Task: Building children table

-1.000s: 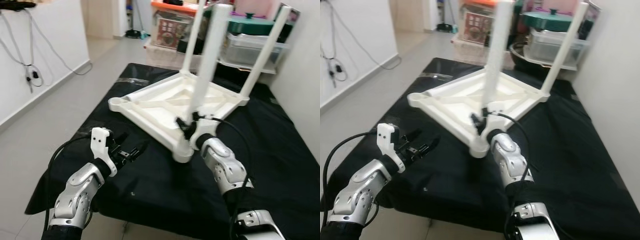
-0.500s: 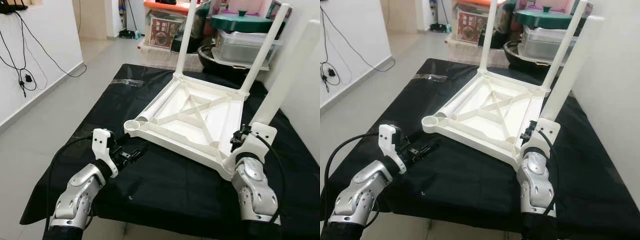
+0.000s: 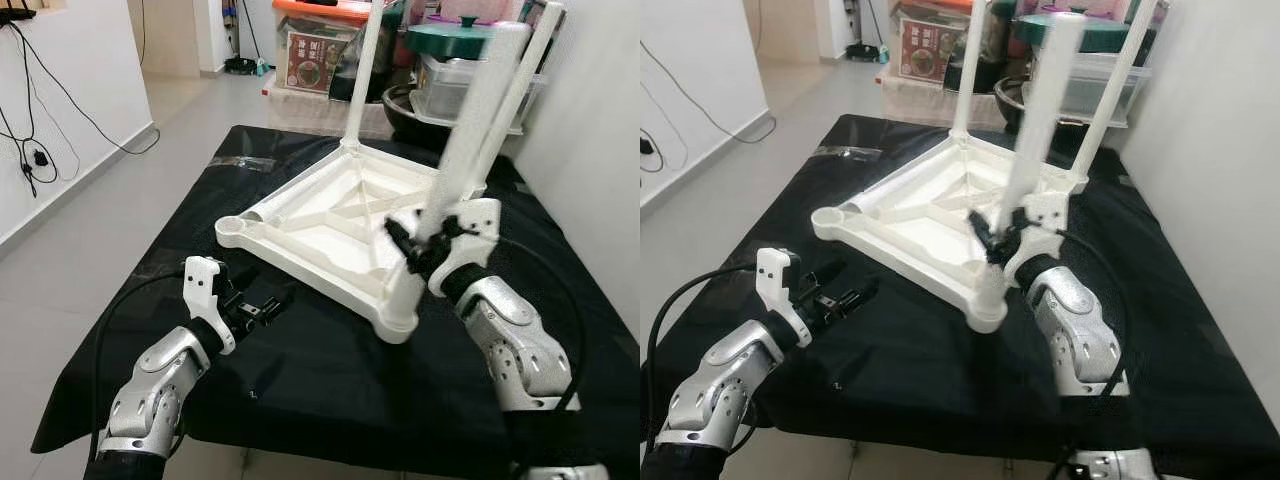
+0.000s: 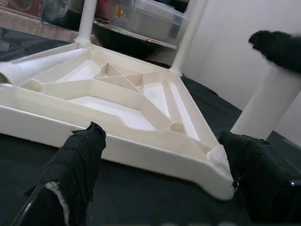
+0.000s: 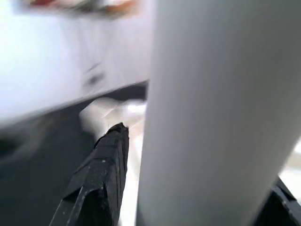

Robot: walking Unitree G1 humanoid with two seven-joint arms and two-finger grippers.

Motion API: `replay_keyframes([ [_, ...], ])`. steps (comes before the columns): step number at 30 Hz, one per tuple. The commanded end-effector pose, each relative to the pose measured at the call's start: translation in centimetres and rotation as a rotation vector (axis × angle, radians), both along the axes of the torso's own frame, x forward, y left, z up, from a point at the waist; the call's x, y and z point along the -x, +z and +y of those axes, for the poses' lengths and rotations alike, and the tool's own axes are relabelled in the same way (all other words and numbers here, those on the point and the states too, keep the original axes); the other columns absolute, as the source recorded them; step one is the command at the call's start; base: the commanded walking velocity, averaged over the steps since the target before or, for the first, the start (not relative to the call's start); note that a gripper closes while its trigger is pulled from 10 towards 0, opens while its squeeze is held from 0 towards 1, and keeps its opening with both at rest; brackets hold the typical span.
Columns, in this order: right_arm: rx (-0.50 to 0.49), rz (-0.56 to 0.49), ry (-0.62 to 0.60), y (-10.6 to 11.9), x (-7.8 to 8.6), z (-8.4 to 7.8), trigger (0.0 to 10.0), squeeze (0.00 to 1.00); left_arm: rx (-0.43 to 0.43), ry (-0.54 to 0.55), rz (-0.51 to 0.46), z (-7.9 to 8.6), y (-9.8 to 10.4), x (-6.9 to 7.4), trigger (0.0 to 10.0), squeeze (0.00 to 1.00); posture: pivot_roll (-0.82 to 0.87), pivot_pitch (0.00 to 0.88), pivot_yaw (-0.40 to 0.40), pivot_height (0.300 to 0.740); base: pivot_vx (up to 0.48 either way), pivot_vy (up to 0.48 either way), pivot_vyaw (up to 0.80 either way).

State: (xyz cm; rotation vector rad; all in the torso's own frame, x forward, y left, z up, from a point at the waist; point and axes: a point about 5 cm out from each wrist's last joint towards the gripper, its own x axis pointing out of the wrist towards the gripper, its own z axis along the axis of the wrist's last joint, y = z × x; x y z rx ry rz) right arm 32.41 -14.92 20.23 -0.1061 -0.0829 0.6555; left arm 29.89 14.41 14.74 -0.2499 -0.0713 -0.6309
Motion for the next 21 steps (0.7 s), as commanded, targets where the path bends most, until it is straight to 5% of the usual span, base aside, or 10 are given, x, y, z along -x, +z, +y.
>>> replay_keyframes([
  [1,0.04,0.028,0.118,-1.0,0.2,1.5,10.0,0.0,0.004,-0.003,0.01,-0.3,-0.2,-0.1,10.0,0.0,0.06,0.0,-0.129,0.74,0.0,0.0,0.0],
  [6,0.122,0.045,0.213,-1.9,-0.6,2.6,10.0,0.0,-0.002,0.002,0.007,-0.4,-0.2,-0.2,10.0,0.0,0.07,0.0,-0.136,0.74,0.0,0.0,0.0],
  [8,0.129,0.059,0.202,-2.2,-1.2,2.8,9.1,0.0,0.002,0.006,0.008,-0.4,-0.2,-0.3,10.0,0.0,0.08,0.0,-0.143,0.74,0.0,0.0,0.0],
  [9,0.1,0.073,0.106,-2.2,-2.2,2.7,0.0,0.0,-0.002,0.011,0.005,-0.4,-0.2,-0.2,10.0,0.0,0.08,0.0,-0.145,0.74,0.0,0.0,0.0],
  [12,0.075,0.1,0.005,-2.3,-3.1,2.4,0.0,0.0,-0.003,0.016,0.003,-0.4,-0.2,-0.2,10.0,0.0,0.08,0.0,-0.145,0.74,0.0,0.0,0.0],
  [14,-0.059,0.208,-0.491,-3.4,-5.0,-1.1,0.0,0.0,0.002,0.019,0.002,-0.2,-0.2,-0.1,10.0,0.0,0.07,0.0,-0.138,0.74,0.0,0.0,0.0],
  [15,-0.059,0.208,-0.491,-3.4,-5.0,-1.1,0.0,0.0,0.002,0.019,0.002,-0.2,-0.2,-0.1,10.0,0.0,0.07,0.0,-0.138,0.74,0.0,0.0,0.0],
  [17,-0.101,0.261,-0.668,-4.1,-5.1,-2.6,0.0,0.0,0.003,0.018,0.002,-0.2,-0.2,-0.1,10.0,0.0,0.07,0.0,-0.137,0.74,0.0,0.0,0.0],
  [18,-0.154,0.328,-0.859,-5.4,-4.4,-4.4,0.0,0.0,0.002,0.017,0.001,-0.2,-0.2,-0.1,10.0,0.0,0.07,0.0,-0.137,0.74,0.0,0.0,0.0],
  [21,-0.166,0.371,-1.012,-6.8,-2.8,-5.8,0.0,0.0,0.008,0.011,0.004,-0.2,-0.1,-0.1,10.0,0.0,0.06,0.0,-0.129,0.74,0.0,0.0,0.0],
])
